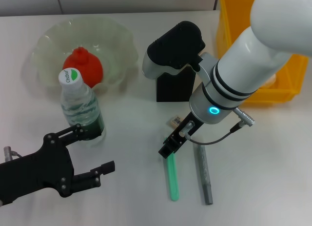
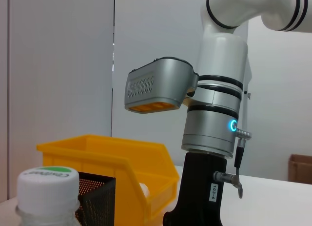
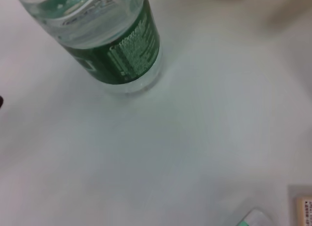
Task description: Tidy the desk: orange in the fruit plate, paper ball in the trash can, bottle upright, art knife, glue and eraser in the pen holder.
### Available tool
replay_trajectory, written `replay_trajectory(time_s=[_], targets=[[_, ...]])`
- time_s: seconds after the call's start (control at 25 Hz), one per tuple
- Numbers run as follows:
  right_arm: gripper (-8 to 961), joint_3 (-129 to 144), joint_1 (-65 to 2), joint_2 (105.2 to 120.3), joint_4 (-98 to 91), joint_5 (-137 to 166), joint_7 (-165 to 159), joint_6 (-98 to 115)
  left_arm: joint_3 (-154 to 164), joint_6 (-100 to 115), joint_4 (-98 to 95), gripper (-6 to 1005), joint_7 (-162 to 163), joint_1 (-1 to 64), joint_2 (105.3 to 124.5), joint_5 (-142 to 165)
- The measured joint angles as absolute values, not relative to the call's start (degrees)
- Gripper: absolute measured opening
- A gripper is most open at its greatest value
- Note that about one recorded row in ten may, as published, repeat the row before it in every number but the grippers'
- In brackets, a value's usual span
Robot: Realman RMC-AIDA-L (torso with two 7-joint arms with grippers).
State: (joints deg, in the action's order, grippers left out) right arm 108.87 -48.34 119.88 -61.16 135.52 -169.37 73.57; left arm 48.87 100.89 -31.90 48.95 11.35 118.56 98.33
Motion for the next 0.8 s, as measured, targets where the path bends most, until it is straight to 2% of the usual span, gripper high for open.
replay_trajectory(time_s=[0.6,0.8], targets=[[531,109.43,-49.52,119.88,-58.7,134.46,-169.36,72.75,48.77,100.99,-31.9,780,48.97,11.32,118.48,98.03],[441,109.51,-50.07,119.88,-57.41,134.04,-169.36,72.12,48.78,101.22,-31.9,780,49.13,11.28,118.47,97.99]])
